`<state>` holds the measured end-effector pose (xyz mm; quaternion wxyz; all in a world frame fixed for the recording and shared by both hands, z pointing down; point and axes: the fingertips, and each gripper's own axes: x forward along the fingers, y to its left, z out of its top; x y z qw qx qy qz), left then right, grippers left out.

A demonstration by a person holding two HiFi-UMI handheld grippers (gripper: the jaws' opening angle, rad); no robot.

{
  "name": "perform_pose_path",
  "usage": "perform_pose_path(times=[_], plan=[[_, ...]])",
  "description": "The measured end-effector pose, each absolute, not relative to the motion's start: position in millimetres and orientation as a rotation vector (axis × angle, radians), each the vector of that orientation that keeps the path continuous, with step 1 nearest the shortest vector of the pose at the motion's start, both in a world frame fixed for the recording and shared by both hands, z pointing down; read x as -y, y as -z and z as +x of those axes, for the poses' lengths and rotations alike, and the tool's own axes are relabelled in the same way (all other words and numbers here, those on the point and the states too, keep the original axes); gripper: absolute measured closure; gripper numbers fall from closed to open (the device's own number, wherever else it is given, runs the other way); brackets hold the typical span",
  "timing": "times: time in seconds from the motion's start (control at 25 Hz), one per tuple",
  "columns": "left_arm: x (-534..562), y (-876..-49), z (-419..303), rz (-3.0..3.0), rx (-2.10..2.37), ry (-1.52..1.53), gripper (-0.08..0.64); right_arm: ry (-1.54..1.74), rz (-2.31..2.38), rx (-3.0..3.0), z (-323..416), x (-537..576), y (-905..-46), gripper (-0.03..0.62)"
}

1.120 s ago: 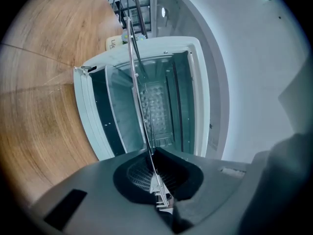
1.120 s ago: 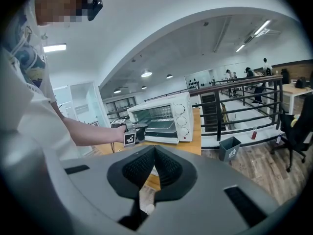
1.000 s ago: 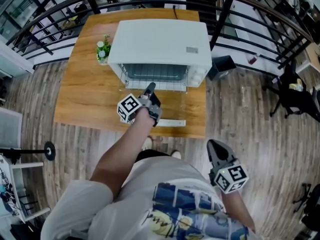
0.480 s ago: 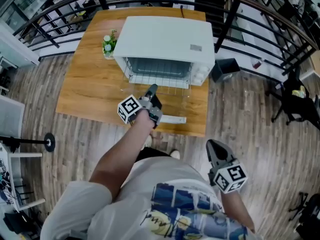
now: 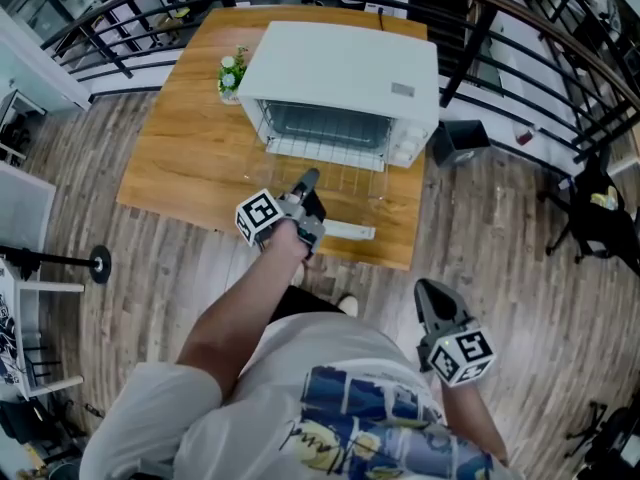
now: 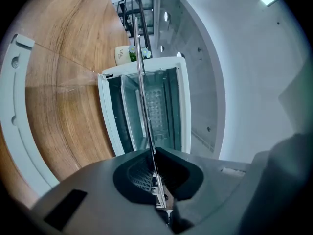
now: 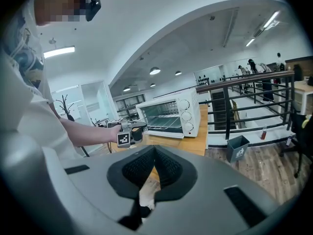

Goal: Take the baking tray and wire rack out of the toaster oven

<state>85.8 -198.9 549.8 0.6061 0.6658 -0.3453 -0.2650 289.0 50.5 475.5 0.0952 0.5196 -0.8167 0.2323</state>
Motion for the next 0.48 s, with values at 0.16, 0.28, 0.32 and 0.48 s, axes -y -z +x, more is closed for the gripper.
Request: perform_pose_path(times=[0.16, 0.28, 0.32, 0.48], plan=[[190, -547, 85, 1.521, 0.801, 0.623, 0.558, -0.687, 1.516, 2.433, 290, -52, -475, 0.591], [185, -549, 83, 1.508, 0.800, 0.631, 0.558, -0.690, 1.496, 2.439, 288, -54, -476, 0.591], [183, -549, 82, 1.507, 0.798, 0.635, 0.558, -0.690, 1.490, 2.439, 288, -55, -477, 0.591], [179, -548, 83, 1.506, 0.789, 0.651, 0.558, -0.694, 1.473, 2.442, 290, -56, -480, 0.591]])
